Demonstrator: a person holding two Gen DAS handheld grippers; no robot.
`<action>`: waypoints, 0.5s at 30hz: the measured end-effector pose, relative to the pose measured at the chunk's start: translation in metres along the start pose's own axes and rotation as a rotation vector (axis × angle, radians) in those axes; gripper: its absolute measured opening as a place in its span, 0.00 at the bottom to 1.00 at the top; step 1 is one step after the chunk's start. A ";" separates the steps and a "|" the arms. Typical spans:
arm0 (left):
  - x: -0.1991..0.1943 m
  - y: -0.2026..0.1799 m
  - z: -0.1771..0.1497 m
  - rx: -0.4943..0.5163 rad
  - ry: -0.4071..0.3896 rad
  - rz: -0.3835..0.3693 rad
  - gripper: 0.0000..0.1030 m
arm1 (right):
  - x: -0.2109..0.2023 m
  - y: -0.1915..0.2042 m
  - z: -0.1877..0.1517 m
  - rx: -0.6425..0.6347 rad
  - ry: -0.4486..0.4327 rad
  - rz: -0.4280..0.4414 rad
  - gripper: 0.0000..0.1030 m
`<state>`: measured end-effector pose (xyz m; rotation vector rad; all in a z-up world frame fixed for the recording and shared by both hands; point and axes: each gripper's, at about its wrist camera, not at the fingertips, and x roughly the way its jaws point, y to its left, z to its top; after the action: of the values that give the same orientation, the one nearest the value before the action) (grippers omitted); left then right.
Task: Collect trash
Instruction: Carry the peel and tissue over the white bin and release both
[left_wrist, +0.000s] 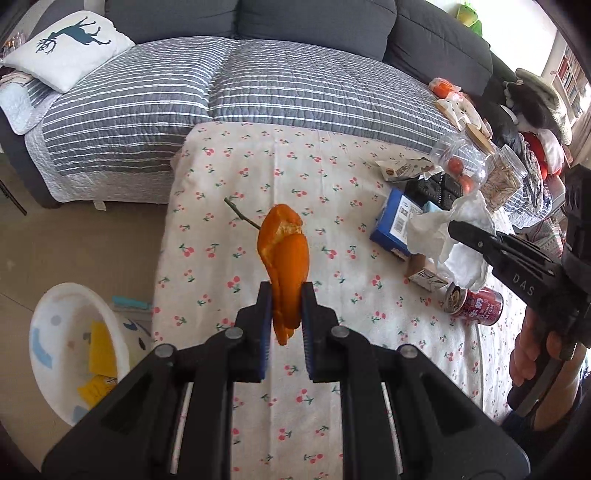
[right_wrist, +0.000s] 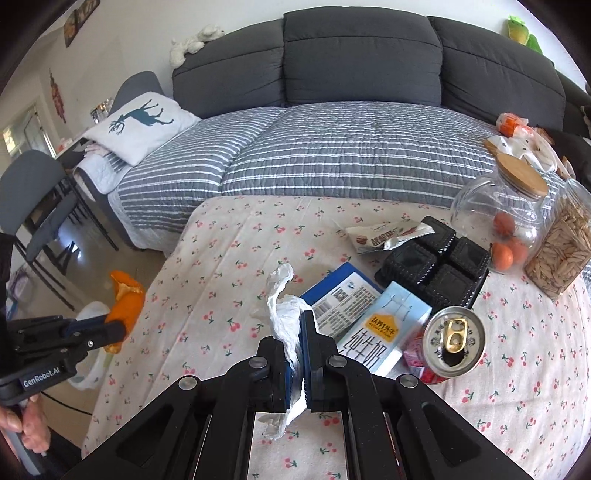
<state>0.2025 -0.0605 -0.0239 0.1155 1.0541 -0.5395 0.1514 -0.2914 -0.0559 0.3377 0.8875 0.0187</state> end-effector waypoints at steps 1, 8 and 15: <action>-0.003 0.008 -0.003 -0.004 -0.004 0.013 0.16 | 0.001 0.006 -0.001 -0.012 0.002 0.004 0.05; -0.023 0.067 -0.028 -0.081 -0.004 0.077 0.16 | 0.012 0.050 -0.012 -0.087 0.017 0.033 0.05; -0.046 0.117 -0.049 -0.166 -0.011 0.119 0.16 | 0.023 0.113 -0.022 -0.155 0.023 0.083 0.05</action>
<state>0.2017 0.0740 -0.0282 0.0286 1.0703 -0.3431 0.1636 -0.1750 -0.0526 0.2292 0.8887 0.1675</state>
